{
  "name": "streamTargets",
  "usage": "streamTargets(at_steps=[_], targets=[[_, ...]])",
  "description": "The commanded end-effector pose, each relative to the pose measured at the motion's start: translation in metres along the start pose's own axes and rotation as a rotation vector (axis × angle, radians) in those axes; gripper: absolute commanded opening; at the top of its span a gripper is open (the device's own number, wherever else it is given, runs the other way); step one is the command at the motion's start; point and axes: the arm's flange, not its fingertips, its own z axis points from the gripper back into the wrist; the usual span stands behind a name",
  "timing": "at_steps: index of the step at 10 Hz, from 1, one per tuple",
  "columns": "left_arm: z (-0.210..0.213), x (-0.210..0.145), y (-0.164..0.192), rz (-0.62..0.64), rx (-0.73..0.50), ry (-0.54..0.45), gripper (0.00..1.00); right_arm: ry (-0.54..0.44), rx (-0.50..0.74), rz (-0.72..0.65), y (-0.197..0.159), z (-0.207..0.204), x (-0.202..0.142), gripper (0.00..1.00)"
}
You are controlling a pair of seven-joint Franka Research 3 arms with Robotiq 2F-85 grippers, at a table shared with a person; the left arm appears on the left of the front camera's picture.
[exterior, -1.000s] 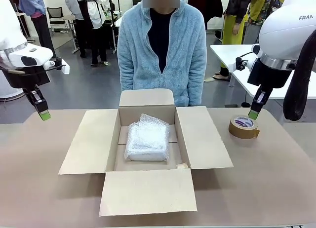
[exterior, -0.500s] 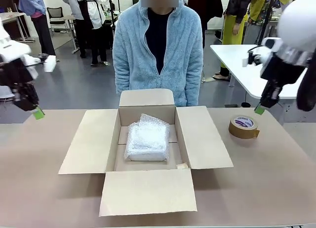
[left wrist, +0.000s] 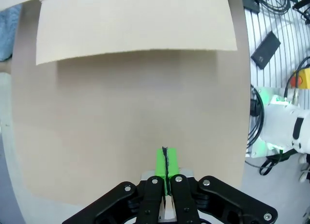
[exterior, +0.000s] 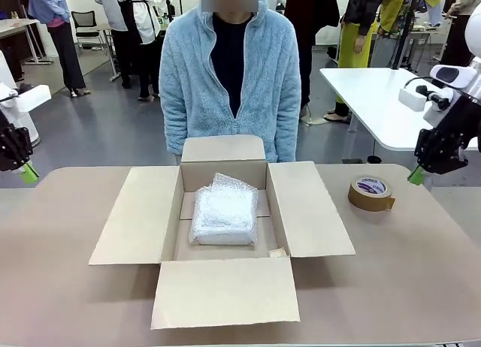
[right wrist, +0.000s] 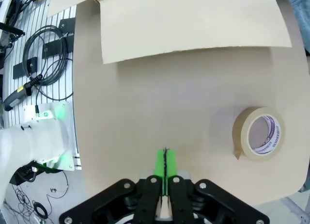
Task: Wrap the clocks to prevent damage.
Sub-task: Once the human has placed the objects inside and stepped back, release both hands from the side flaps of the Package Box.
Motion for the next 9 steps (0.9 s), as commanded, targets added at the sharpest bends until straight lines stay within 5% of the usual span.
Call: streamTargets(at_steps=[1, 5, 6, 7, 9], targets=[[0.000, 0.000, 0.000, -0.013, -0.001, 0.028, 0.00, -0.009, -0.019, -0.004, 0.004, 0.004, 0.003, 0.01], [0.000, 0.003, -0.001, -0.001, 0.000, 0.012, 0.00, 0.013, -0.011, -0.003, 0.001, 0.003, 0.002, 0.01], [-0.019, -0.018, 0.007, -0.030, -0.005, -0.112, 0.00, -0.222, 0.059, 0.083, 0.002, -0.007, -0.015, 0.01], [-0.028, -0.033, 0.012, -0.063, 0.039, -0.163, 0.00, -0.371, 0.083, 0.203, 0.006, -0.012, -0.030, 0.01], [-0.039, -0.056, 0.011, -0.064, 0.091, -0.264, 0.00, -0.599, 0.098, 0.227, 0.007, -0.021, -0.064, 0.01]])
